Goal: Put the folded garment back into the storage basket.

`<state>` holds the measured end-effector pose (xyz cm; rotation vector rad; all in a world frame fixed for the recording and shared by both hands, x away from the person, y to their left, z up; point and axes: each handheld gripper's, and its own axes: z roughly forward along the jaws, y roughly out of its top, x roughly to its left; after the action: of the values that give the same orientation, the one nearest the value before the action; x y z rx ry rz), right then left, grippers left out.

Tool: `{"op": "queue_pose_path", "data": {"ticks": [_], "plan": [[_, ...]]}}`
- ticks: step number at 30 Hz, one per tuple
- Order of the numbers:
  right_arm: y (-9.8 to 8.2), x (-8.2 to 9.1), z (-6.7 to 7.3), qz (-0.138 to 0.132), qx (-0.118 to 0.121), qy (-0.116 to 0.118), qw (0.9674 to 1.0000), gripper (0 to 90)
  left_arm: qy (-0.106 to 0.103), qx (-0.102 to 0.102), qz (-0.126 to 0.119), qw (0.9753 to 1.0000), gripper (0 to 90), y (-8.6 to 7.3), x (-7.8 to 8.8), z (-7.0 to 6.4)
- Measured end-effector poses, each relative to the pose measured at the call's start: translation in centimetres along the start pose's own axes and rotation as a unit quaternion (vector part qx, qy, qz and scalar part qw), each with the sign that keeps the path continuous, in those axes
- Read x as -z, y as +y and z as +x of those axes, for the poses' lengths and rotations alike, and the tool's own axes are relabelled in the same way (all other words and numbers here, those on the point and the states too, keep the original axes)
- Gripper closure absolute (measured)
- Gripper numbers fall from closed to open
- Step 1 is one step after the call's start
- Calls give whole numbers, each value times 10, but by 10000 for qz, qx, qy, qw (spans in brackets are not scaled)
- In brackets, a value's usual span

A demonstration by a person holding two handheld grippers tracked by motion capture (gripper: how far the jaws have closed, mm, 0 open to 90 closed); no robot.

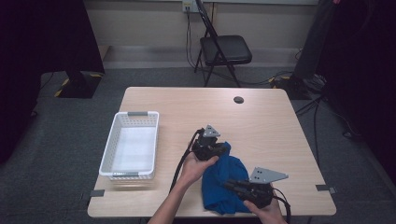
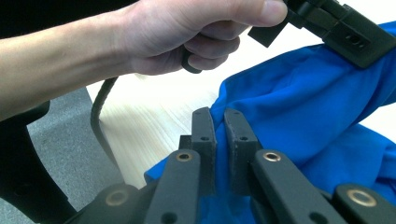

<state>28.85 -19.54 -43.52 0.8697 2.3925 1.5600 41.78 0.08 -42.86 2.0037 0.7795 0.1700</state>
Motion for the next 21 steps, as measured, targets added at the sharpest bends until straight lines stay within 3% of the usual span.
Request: {"op": "queue_pose_path", "data": {"ticks": [5,7,21], "plan": [[-4,3,-1,-1,7,-103,9999,842,-17,-7,45,10000,811,-2,-5,-2],[-5,5,0,-11,122,-240,9996,842,-30,11,52,10000,811,-2,-8,-2],[-18,7,-3,185,-25,-283,9994,840,-95,29,146,9998,811,-12,-25,-6]]}}
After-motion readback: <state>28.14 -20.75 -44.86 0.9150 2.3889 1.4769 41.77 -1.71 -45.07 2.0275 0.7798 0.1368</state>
